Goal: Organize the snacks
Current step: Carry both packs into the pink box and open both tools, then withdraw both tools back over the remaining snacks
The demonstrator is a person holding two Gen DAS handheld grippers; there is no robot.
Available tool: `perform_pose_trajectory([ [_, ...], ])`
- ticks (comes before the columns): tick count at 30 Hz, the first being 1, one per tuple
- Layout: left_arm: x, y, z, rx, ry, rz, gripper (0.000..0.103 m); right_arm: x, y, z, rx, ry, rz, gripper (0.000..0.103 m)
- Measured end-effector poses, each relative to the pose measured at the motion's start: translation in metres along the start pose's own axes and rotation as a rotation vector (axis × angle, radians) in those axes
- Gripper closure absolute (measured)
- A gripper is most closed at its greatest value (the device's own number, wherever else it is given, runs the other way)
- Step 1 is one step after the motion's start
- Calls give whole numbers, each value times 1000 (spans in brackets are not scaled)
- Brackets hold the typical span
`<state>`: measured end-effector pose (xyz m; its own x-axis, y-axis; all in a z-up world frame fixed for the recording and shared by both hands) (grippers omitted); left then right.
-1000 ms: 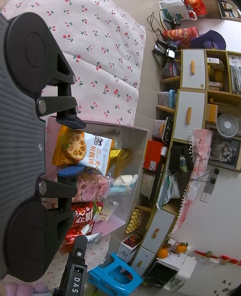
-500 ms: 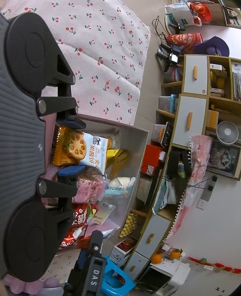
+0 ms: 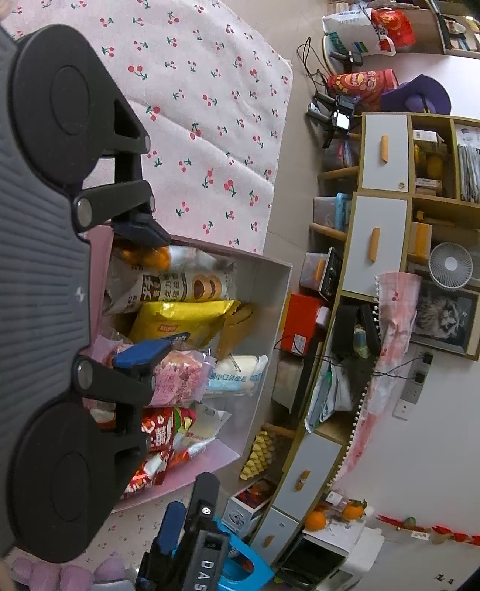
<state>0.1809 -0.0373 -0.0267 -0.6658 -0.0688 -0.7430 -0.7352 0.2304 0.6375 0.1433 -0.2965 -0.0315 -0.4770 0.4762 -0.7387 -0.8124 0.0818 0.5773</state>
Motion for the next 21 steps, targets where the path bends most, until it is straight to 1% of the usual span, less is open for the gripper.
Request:
perform_pose_trajectory([
  [1,0,1,0,2,1,1,48,0,3,2,5,13,3,31],
  [2,-1,3,0,2,0,1,46,0,6,3,9,24,6,29],
  [3,-1,5,-1,4,0,2,41,1,9,5,14,37,8,28],
  [5,-1,8,-2,5,-3,-1,37,2,15,6,23,48,10,25],
  [7,-1,13,-4,14,-14,0,36,3,21,6,31,49,16,24],
  [10,0,20,-8,14,-41,8,31,5,30,6,47,53,27,23],
  [12,2,23,-9,9,-54,25,28,7,37,7,57,59,30,20],
  [13,2,25,-9,8,-55,33,27,7,40,8,63,63,32,18],
  [16,3,30,-6,19,-54,53,22,8,51,8,79,81,35,17],
  [18,5,34,-4,36,-61,67,14,9,59,7,91,89,38,16],
  [20,7,37,-2,44,-79,77,12,12,66,6,107,95,40,9],
  [21,9,39,-2,43,-94,80,11,14,69,6,113,101,41,8],
])
Point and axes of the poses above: each gripper's, at about its wrist camera, not at the fingertips, and y roughly against the way its jaws point, z to its left, x to its underside, the point moved 1 cm from there along -y, roughly the way its jaws point, and after that the axes turned 2 degrees about -z, right-handed, at the moved point
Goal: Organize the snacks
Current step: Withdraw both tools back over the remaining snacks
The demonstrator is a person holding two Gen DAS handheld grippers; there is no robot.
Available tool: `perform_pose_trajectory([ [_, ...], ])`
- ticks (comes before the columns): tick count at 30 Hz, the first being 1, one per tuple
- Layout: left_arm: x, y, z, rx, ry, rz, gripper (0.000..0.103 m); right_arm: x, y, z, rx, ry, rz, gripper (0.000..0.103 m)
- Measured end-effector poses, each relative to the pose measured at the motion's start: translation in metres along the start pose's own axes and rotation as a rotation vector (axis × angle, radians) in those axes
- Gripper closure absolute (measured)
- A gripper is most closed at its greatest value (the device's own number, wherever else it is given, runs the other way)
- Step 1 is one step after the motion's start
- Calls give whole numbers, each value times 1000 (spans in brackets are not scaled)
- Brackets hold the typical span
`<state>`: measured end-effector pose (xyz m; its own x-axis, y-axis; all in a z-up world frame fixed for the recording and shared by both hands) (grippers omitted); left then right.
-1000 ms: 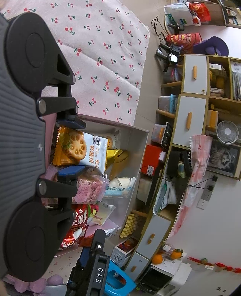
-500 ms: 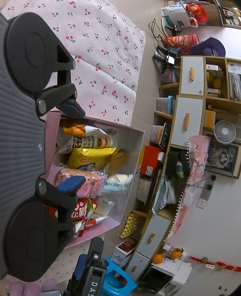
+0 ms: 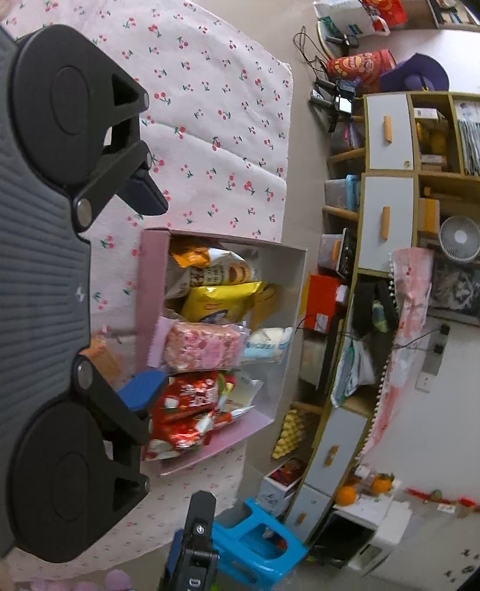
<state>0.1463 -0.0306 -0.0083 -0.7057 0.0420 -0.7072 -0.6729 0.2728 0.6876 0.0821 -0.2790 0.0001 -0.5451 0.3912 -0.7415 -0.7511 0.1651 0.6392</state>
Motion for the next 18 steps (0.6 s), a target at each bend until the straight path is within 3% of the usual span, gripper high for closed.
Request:
perform_pose_trajectory([
  [12,29,3,-3,-16,-152,45,2,42,14,2,27,131,48,5],
  [18,50,-1,-6,10,-256,73,2,73,16,5,33,294,56,5],
])
Point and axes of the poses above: each gripper's, at about its wrist camera, not at the fingertips, and y roughly against the way its jaws point, z to its left, x to its underside, the point moved 1 cm from there along -y, roughly the way its jaws point, and after that the axes turned 2 degrees about -z, right-handed, at the moved point
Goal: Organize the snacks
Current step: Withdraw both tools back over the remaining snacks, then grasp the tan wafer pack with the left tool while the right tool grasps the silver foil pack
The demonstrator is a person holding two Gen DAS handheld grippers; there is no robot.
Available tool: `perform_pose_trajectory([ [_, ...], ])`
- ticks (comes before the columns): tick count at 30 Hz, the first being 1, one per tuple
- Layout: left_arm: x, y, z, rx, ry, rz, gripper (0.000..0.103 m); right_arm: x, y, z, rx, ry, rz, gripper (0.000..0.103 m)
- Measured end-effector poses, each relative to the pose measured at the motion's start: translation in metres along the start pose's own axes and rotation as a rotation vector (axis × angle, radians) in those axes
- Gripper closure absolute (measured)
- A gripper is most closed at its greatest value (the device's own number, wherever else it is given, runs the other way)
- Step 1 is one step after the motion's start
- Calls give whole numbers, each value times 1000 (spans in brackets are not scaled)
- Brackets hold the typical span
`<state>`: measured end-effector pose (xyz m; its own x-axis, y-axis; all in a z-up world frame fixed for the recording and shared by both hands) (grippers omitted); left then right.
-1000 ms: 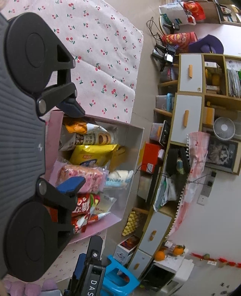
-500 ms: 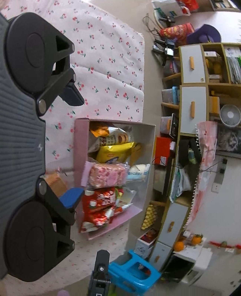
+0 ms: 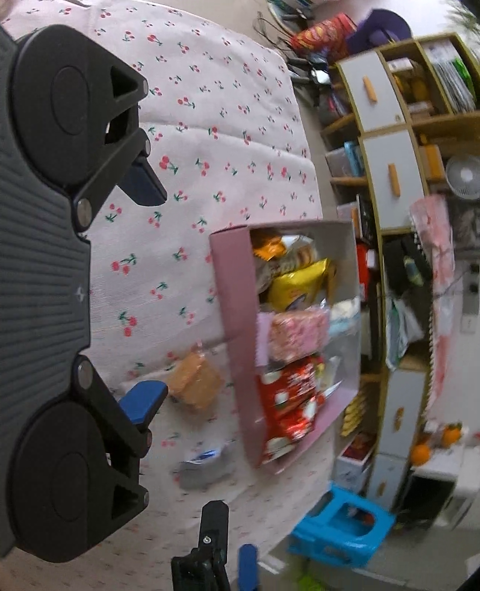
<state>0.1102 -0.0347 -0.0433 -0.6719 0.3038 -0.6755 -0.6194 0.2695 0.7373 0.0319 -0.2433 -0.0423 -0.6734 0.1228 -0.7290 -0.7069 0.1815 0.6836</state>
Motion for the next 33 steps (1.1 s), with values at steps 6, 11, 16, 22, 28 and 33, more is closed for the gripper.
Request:
perform_pose_trajectory([
  [6,10,-2,-12,35,-96,-27,1,16,-9,3,-11,71,49,4],
  [11,14,-11,-21,79,-157,-59,1,21,-11,-1,-6,78,60,4],
  [16,13,-23,-29,99,-221,-83,9,23,-13,-4,-9,83,63,4],
  [22,11,-34,-39,108,-274,-104,25,27,-21,-5,-8,99,86,4],
  [28,7,-36,-45,131,-288,-125,40,28,-28,-7,-23,94,102,4],
  [33,7,-36,-49,139,-283,-124,50,27,-33,-11,-28,58,110,4],
])
Point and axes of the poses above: each gripper's, at about its wrist camera, not at the fingertips, and y roughly against the way its jaws point, z to its left, x to its underside, the point moved 1 cm from there along -y, roughly the way its jaws point, and after that the axes turned 2 degrees about -z, right-handed, at the moved point
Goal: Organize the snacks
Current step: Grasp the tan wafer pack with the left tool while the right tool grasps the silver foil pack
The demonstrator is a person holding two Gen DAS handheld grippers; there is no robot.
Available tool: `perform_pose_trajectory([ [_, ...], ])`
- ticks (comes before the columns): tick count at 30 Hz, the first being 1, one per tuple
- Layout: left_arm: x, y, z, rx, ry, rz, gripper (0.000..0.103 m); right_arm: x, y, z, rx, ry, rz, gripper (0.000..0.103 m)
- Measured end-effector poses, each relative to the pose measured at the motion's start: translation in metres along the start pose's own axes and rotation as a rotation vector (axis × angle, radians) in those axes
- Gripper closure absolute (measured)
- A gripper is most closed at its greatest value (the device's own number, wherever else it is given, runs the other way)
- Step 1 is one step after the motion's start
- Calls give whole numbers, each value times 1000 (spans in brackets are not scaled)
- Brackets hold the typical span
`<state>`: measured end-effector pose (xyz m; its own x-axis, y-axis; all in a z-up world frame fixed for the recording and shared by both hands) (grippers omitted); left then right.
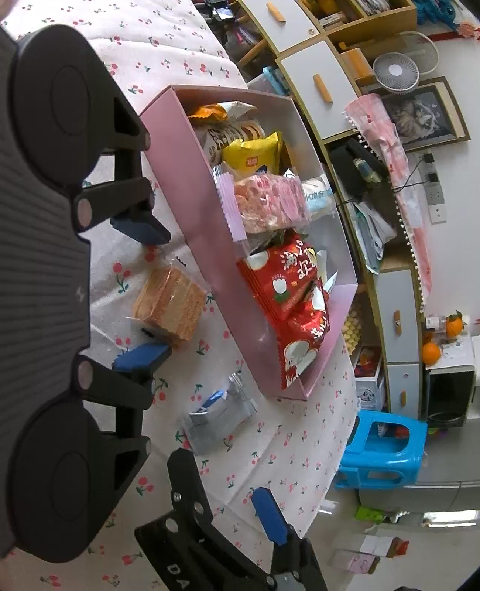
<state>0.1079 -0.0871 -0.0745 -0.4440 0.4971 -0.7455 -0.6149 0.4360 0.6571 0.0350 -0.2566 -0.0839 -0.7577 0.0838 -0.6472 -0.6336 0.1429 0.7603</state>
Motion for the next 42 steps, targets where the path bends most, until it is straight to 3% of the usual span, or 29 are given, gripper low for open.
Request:
perform_pose_trajectory([
  [3,-2,0,1,-3,11,6,55,0,-2,-1,1,-13,5,4],
  [12,5,14,12,-42,14,22,56,-5,-11,10,-14,-28,21,4],
  [22,26,36,48,-89,115,46,56,-11,-23,30,-35,-27,38,4],
  [30,32,36,55,-40,150,52,35,-14,-28,37,-19,-33,33,4],
  [34,33,30,57,-49,154,51,35,-15,-30,37,-3,-48,19,4],
  [42,28,27,56,-71,179,49,47,-19,-33,26,28,-68,12,6],
])
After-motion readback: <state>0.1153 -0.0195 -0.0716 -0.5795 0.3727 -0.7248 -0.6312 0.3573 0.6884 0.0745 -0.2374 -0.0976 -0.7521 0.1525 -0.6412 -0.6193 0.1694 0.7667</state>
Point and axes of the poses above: each gripper's, at about its wrist camera, not at the fingertips, and y roughly against the way its jaws point, z to its left, x to its underside, the point moved 1 cm from there along -y, roughly the way its jaws point, and after that the axes turned 2 degrees about -z, right-handed, at the moved point
